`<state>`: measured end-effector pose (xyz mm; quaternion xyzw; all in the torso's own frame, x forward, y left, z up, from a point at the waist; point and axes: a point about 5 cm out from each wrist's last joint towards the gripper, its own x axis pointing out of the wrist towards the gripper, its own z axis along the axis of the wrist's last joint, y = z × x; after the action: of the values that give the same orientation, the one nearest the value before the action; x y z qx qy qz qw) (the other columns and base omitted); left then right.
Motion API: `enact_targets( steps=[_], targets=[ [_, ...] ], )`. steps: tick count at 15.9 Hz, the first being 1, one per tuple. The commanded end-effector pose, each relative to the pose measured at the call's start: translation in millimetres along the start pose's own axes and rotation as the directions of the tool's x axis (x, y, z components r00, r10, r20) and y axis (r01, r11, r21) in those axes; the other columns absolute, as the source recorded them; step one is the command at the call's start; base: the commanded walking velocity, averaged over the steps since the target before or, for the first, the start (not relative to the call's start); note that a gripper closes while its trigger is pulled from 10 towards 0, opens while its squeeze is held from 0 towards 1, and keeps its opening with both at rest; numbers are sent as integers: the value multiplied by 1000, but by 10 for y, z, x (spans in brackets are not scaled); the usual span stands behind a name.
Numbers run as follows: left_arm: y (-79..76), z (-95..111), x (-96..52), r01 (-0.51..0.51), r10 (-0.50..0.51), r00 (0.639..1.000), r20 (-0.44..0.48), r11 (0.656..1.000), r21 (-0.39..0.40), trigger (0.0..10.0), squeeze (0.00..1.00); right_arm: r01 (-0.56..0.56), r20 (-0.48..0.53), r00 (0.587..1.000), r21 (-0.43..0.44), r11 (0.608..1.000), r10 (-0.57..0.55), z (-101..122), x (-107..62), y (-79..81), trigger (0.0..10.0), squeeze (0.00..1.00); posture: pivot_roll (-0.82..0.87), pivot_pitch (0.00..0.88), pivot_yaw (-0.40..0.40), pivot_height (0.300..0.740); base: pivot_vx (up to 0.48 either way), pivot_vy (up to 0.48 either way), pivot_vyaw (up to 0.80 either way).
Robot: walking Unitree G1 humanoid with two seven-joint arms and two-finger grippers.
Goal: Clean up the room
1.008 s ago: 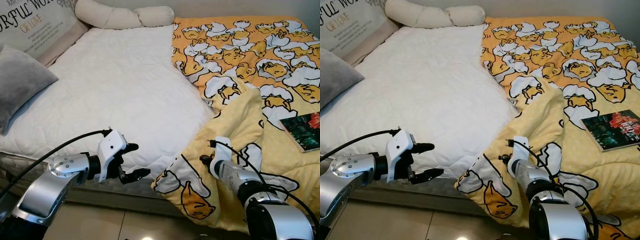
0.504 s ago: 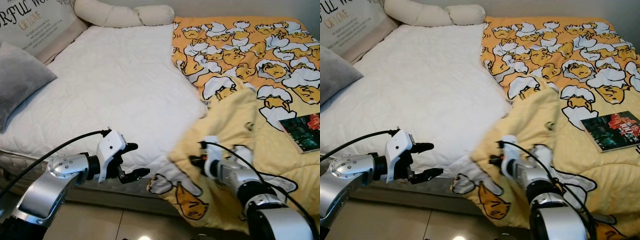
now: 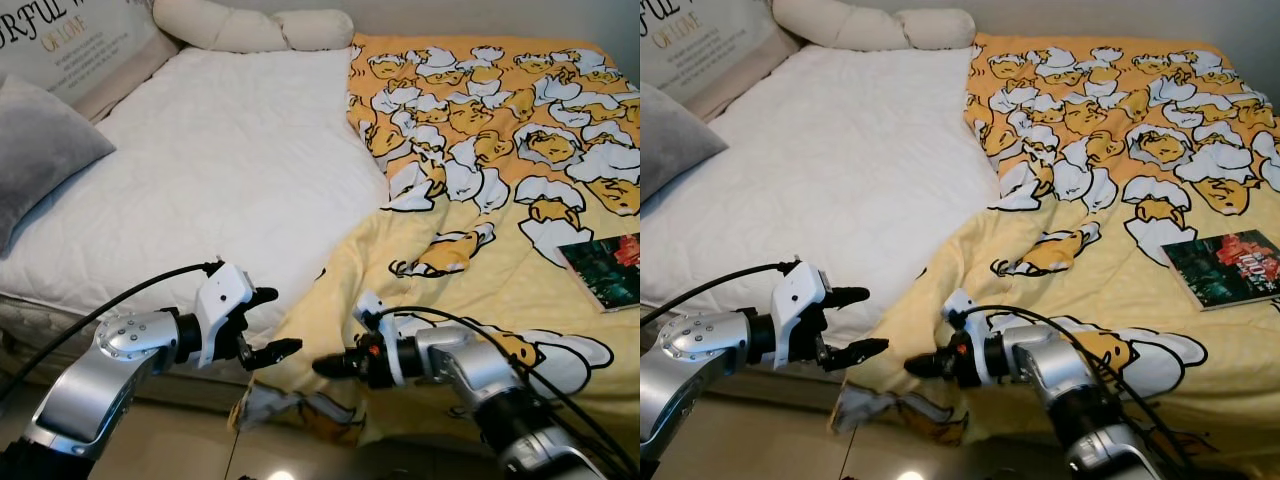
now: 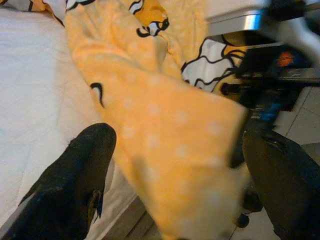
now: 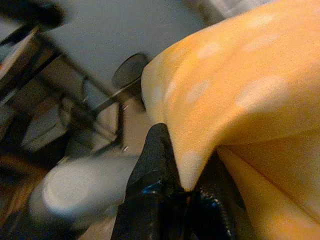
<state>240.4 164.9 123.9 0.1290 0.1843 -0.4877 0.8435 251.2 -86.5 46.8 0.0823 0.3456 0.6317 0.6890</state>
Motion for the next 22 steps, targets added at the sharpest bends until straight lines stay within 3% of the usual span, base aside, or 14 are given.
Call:
enact_targets(
  steps=[1,4,7,12,13,14,15,16,19,22],
  targets=[
    [3,8,-46,-9,9,1000,-7,1000,4,10000,0,-121,-31,992,-31,992,120,21,96,147,0,0,-36,0,26,740,0,0,0],
    [-62,-24,-57,-4,4,1000,-12,1000,-12,10000,0,-126,-174,978,-39,991,118,-208,31,218,0,0,-31,0,18,740,0,0,0],
    [-120,-45,-72,2,-2,1000,-20,1000,-24,10000,0,29,-247,968,-49,998,-40,-428,-46,93,0,0,-12,0,7,740,0,0,0],
    [-130,-79,-125,-5,4,999,-40,1000,-29,10000,0,41,-267,962,-53,998,-54,-516,-34,109,0,0,1,0,4,740,0,0,0],
    [-144,-71,-145,-8,7,999,-43,1000,-30,10000,0,66,-260,962,-80,995,-84,-520,7,90,10000,0,12,0,1,740,0,0,0],
    [-147,-71,-157,-10,8,999,-45,1000,-30,10000,0,73,-247,965,-79,994,-91,-514,32,86,10000,0,18,0,1,740,0,0,0],
    [-147,-76,-180,-14,13,999,-50,999,-29,10000,0,84,-220,971,-64,994,-96,-494,68,80,10000,675,25,0,1,740,0,0,0],
    [-143,-81,-201,-21,19,998,-56,999,-29,10000,0,99,-200,974,-60,993,-109,-476,96,68,10000,1000,26,0,2,740,0,0,0],
    [-135,-89,-225,-31,29,998,-61,999,-28,10000,0,163,-162,971,-88,983,-175,-428,133,14,10000,1000,30,0,3,740,0,0,0],
    [-150,-85,-193,-27,25,998,-58,999,-31,10000,0,226,-190,953,-83,971,-238,-459,121,-49,10000,1000,22,0,7,740,0,0,0]
  ],
)
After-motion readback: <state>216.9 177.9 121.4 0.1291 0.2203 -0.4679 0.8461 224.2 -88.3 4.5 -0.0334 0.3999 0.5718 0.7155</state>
